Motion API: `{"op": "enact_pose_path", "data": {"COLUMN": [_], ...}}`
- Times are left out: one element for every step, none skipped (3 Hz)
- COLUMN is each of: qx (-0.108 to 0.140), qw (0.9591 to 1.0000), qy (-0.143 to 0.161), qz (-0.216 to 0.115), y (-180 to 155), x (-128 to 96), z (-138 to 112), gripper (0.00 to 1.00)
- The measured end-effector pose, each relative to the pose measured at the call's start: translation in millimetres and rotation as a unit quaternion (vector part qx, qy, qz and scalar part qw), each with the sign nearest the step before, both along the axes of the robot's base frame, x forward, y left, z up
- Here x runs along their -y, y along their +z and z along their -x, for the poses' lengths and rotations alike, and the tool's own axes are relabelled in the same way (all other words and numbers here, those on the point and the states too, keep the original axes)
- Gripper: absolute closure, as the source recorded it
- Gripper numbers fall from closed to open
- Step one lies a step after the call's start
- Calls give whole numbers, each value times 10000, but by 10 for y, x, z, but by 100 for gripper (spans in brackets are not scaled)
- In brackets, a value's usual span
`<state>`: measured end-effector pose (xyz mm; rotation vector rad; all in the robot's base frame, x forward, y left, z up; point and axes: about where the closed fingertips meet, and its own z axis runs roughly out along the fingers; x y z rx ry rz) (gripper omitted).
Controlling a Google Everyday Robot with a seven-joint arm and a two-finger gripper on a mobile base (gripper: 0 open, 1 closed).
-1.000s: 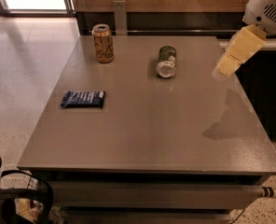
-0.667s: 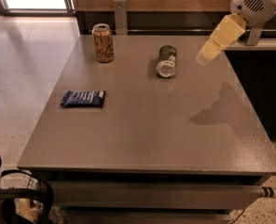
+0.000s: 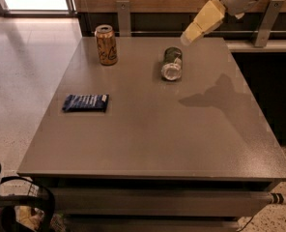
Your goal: Place green can upright
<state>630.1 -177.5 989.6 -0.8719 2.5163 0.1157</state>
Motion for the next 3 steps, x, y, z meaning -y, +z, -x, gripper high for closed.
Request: {"op": "enact_pose_path", "data": {"qx": [43,-16,-433], "qw": [9980,9977,9925], "qy": [-513,-533,-1136], "qz": [-367,-410,-86], "y": [-64,-80,-308], "x": [-108,-127,-267], "z": [-200,-228,-523], "gripper": [0,0,0]}}
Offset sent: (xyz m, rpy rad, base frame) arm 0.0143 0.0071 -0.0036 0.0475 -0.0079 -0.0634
